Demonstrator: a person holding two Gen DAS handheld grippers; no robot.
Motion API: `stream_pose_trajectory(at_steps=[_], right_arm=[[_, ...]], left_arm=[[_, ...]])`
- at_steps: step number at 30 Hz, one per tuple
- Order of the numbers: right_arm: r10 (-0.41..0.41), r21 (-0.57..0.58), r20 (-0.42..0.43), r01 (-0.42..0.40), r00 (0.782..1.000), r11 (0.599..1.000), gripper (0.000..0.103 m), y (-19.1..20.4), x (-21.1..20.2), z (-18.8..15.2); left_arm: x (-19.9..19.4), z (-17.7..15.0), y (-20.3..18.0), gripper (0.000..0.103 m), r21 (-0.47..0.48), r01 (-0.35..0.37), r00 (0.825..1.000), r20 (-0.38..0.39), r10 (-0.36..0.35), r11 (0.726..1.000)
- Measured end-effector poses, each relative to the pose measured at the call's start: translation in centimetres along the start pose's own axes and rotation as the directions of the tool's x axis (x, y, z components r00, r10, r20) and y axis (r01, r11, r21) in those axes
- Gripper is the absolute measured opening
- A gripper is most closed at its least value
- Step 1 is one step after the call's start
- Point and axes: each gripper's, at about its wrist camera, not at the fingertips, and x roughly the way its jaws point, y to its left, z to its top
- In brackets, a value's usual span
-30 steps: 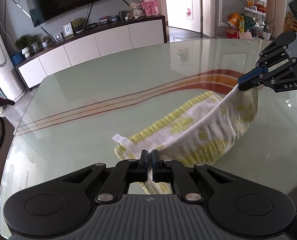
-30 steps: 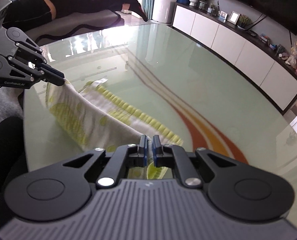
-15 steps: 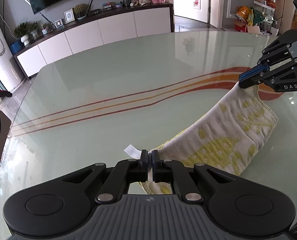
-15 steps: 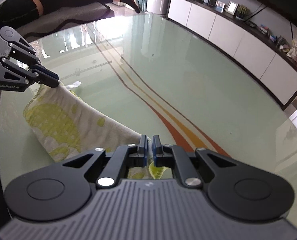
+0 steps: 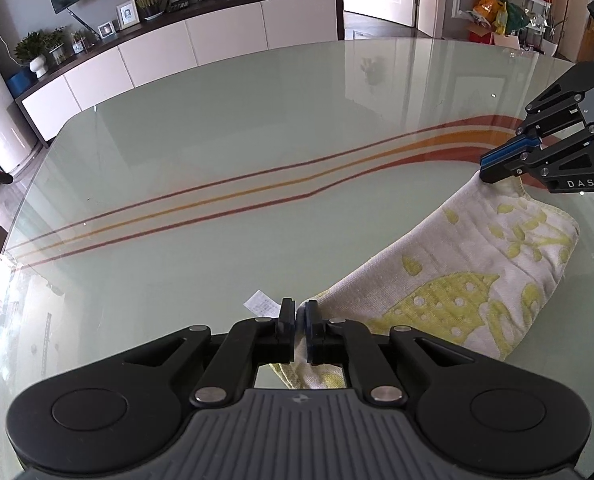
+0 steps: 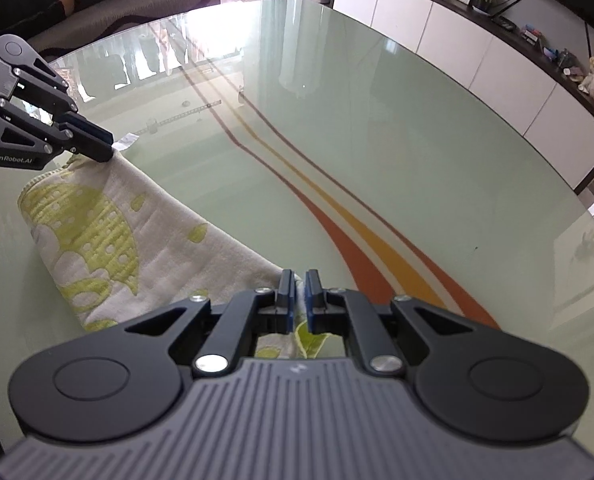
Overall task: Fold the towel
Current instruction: 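Open both grippers to release the rolled towel, then move both grippers to the two ends of the rolled towel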
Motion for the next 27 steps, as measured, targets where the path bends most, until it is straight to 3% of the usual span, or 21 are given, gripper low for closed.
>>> stream_pose_trajectory(at_steps=[4, 8, 10, 12, 16, 22, 27], right_arm=[[-0.006, 0.011, -0.004, 0.006, 1.0, 1.0, 0.007, 0.2, 0.1, -0.5], [-0.025, 0.016, -0.008, 0.025, 1.0, 1.0, 0.016, 0.4, 0.2, -0.7], [-0.039, 0.016, -0.006, 0.039, 0.999, 0.999, 0.02, 0.2, 0.3, -0.6], [-0.065, 0.019, -0.003, 0.065, 0.998, 0.998, 0.028, 0.4, 0.0, -0.8], [-0.097, 0.045, 0.019, 0.096, 0.995, 0.994, 0.04, 0.2, -1.3, -1.1], [-0.128, 0.08, 0.079, 0.121, 0.989, 0.989, 0.045, 1.1, -4.9, -2.0], [-0.103, 0.087, 0.108, 0.094, 0.989, 0.992, 0.045, 3.2, -7.2, -3.6]], left_arm=[[0.4, 0.1, 0.3, 0.014, -0.003, -0.012, 1.0, -0.004, 0.012, 1.0], [0.4, -0.1, 0.1, 0.022, 0.006, -0.037, 0.999, 0.001, 0.037, 0.999], [0.2, -0.2, 0.0, 0.039, 0.013, -0.071, 0.997, 0.005, 0.071, 0.997], [-0.2, -0.3, 0.2, 0.044, 0.002, -0.084, 0.996, 0.013, 0.084, 0.996], [-1.5, -0.4, 1.2, 0.051, -0.069, -0.079, 0.996, 0.028, 0.081, 0.994], [-4.2, -2.0, 1.4, 0.057, -0.136, -0.116, 0.993, 0.02, 0.12, 0.984], [-6.5, -4.4, 0.5, 0.061, -0.227, -0.084, 0.996, 0.014, 0.089, 0.97]])
